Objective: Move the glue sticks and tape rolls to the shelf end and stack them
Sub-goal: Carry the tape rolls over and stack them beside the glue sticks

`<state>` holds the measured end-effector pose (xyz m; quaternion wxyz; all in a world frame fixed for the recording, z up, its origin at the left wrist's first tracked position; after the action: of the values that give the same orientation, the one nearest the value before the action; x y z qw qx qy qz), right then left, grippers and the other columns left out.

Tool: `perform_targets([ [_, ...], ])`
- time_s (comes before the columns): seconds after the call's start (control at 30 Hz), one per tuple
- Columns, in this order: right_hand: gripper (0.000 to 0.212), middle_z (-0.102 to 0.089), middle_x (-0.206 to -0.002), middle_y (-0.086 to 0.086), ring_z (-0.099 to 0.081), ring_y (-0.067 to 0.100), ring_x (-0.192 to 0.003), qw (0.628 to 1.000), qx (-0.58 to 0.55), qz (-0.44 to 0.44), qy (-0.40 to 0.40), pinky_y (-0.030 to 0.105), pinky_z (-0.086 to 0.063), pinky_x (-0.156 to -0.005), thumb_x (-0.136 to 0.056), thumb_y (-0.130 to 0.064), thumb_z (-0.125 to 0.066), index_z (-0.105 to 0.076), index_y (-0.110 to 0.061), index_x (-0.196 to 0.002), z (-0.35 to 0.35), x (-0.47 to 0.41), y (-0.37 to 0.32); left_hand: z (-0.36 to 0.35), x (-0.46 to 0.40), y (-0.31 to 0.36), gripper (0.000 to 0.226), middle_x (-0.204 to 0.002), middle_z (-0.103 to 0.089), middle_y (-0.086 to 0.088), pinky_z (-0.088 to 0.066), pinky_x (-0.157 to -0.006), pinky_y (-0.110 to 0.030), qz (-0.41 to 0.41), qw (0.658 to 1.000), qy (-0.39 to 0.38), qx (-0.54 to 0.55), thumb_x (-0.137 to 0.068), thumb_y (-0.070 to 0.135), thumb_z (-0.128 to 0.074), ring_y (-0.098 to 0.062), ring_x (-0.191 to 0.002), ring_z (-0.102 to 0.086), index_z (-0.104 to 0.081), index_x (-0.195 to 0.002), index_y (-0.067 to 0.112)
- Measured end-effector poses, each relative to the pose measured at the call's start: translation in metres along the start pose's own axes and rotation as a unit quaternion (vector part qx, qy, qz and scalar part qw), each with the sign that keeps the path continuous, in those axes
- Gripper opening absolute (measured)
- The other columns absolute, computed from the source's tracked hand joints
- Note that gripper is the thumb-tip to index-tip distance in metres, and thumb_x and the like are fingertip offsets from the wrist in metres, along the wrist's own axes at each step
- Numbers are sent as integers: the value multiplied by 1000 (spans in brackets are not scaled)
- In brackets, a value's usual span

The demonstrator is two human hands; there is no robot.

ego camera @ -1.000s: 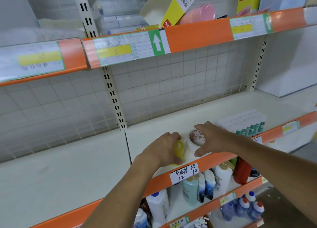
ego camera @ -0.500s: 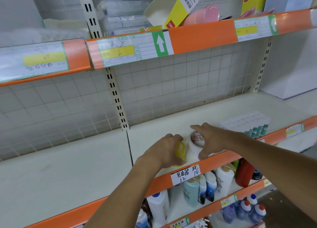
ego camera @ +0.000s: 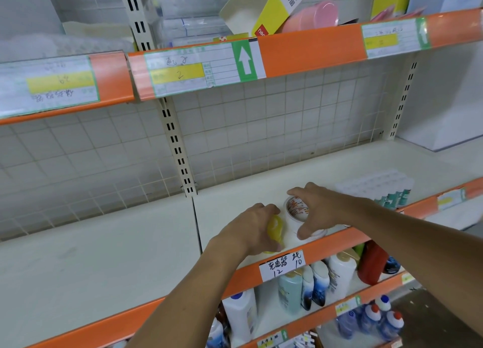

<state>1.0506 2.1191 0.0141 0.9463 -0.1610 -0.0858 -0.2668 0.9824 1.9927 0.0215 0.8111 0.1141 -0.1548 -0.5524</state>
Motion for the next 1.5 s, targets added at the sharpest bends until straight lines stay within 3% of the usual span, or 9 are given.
perform_targets([
  [0.37, 117, -28, -145, 2, -39, 27, -133, 1000, 13, -11, -14, 47, -47, -100, -62, -45, -84, -14, -34, -155, -11, 0, 2, -1, 2, 3, 77, -135, -49, -2, -46, -97, -33, 14, 1000, 15, -3, -80, 35, -78, -23, -120, -51, -37, -144, 22],
  [0.67, 124, -20, -154, 1, -20, 26, -144, 1000, 28, -6, -9, 53, -39, -107, -64, -56, -83, -3, -33, -157, -11, 6, 4, -1, 1, 3, 77, -136, -48, -3, -44, -94, -31, 29, 999, 8, -12, -79, 28, -80, -23, -120, -51, -39, -144, 22],
  [0.87, 122, -19, -154, 1, -18, 25, -144, 1000, 27, -1, 1, 51, -38, -109, -66, -57, -81, -4, -30, -157, -7, 14, 7, -1, -1, 0, 76, -133, -49, -3, -45, -92, -30, 42, 999, 12, -4, -77, 27, -82, -23, -118, -51, -41, -141, 24],
  [1.0, 122, -20, -152, -1, -18, 24, -143, 1000, 16, 3, 9, 51, -39, -108, -65, -57, -81, -6, -31, -157, -5, 16, 6, -4, 2, -6, 92, -139, -45, -4, -44, -97, -33, 83, 996, 24, 33, -71, 37, -86, -24, -124, -49, -34, -145, 22],
  [1.17, 120, -20, -151, -1, -18, 23, -143, 1000, 12, 8, 16, 50, -39, -108, -66, -56, -80, -7, -30, -157, -4, 19, 5, -8, 4, -8, 76, -122, -59, -7, -51, -86, -32, 124, 990, 62, 22, -70, 40, -85, -24, -107, -59, -42, -128, 16],
  [1.37, 118, -22, -152, 1, -20, 24, -142, 1000, 23, 9, 17, 50, -38, -109, -67, -58, -79, -8, -29, -157, -3, 22, 7, -7, 5, -9, 73, -122, -59, -8, -50, -83, -31, 154, 985, 75, 33, -72, 29, -85, -25, -108, -60, -42, -128, 14],
  [1.5, 117, -21, -153, 1, -18, 25, -143, 1000, 21, 10, 18, 50, -36, -110, -68, -58, -79, -8, -28, -157, -2, 23, 8, -9, 6, -10, 72, -121, -60, -6, -49, -81, -29, 180, 981, 63, 40, -72, 36, -84, -23, -107, -60, -42, -125, 14],
])
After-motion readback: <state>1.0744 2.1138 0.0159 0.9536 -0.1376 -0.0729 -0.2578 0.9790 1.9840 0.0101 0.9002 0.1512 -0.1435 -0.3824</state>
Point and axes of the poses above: each hand's wrist, its own x-axis away from the middle knuckle, its own z-axis out of the back of the hand, y = z × x, the point moved 9 cm from there along -x, towards the middle knuckle
